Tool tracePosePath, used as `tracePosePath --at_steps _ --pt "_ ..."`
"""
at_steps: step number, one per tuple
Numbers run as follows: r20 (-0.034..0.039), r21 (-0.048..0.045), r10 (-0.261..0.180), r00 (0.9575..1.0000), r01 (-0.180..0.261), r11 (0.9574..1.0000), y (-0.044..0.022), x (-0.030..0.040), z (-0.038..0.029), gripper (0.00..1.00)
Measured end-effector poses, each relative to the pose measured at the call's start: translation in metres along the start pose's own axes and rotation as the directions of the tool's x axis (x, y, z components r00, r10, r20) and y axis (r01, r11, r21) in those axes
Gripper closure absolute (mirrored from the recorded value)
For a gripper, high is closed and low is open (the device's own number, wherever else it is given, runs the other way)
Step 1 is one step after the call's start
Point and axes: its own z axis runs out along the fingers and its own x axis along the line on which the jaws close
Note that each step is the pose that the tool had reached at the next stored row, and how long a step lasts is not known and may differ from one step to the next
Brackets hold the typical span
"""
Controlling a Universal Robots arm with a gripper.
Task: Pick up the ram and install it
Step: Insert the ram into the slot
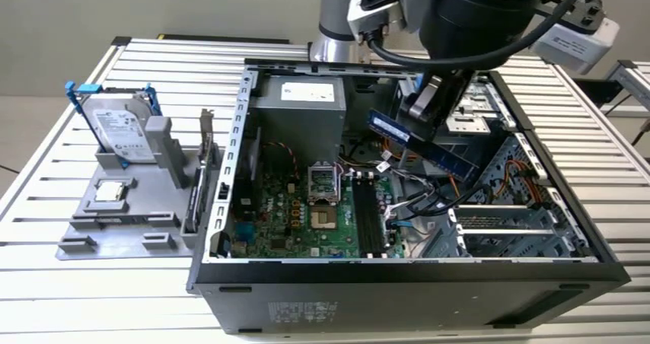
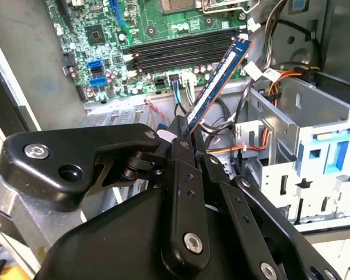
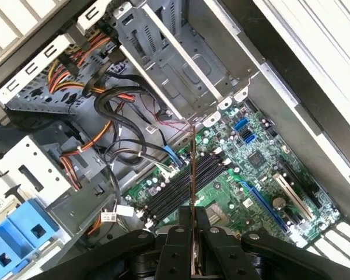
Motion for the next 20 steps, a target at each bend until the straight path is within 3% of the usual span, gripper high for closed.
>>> tracePosePath --at_steps 5,10,15,20 --pt "-0.0008 -0.0005 0.052 0.9987 -0.052 0.9987 0.0 0.0 0.0 1.0" --pt "-0.0014 -0.001 0.103 0.9947 -0.103 0.9947 0.0001 -0.0001 0.0 1.0" --pt "-0.0022 -0.0014 0.156 0.9877 -0.156 0.9877 0.0001 -0.0001 0.0 1.0" --pt "-0.0031 -0.0018 0.21 0.9777 -0.21 0.9777 0.0002 -0.0001 0.0 1.0"
